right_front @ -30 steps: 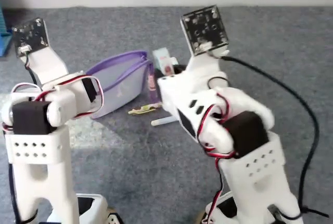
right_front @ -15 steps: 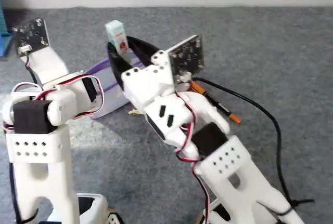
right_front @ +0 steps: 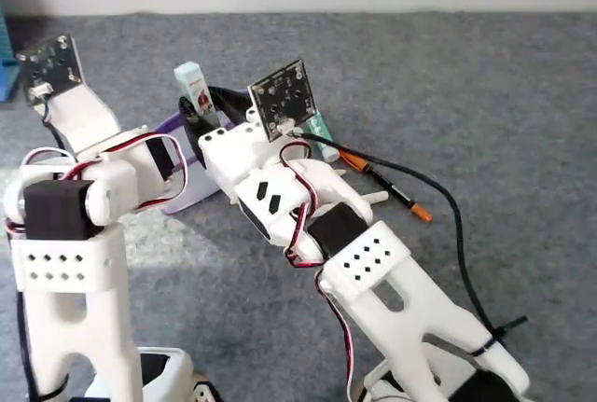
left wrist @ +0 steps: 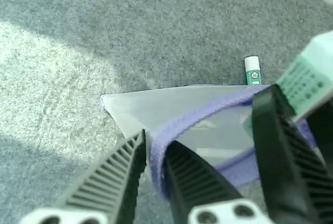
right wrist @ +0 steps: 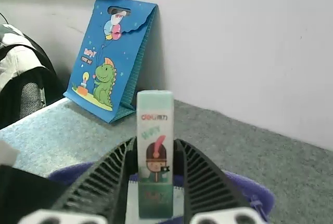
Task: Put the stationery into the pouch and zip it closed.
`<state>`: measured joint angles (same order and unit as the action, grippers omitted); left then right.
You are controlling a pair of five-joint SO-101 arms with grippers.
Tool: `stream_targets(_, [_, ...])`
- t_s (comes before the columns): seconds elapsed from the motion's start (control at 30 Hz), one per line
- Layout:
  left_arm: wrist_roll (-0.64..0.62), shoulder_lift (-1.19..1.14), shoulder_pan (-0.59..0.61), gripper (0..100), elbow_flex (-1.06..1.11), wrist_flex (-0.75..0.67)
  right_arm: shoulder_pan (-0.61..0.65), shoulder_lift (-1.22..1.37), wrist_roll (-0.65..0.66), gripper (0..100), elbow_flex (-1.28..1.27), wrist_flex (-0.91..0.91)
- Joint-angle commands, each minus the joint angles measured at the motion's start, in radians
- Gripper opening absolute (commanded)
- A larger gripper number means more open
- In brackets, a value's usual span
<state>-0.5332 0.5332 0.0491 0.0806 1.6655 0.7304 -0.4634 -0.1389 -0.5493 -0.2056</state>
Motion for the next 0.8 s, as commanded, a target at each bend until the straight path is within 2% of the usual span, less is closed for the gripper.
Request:
stream_targets(0.0, [-0.012, -0.035, -0.002, 1, -0.012, 0.005, 0.002, -0.004, -0.005, 6.1, 0.009, -0.068])
stream_targets(0.17, [-0.012, -0.037, -0.002, 1, -0.012, 0.003, 0.007, -0.033, -0.006, 20.8, 0.009, -0.148])
stream_targets(0.47, [-0.012, -0.037, -0.002, 1, -0.012, 0.005, 0.001, -0.16, -0.003, 11.7, 0.009, -0.202])
stream_targets(0.77, [-0.012, -0.037, -0.002, 1, -0.012, 0.008, 0.001, -0.335, 0.015, 10.7, 0.009, -0.343])
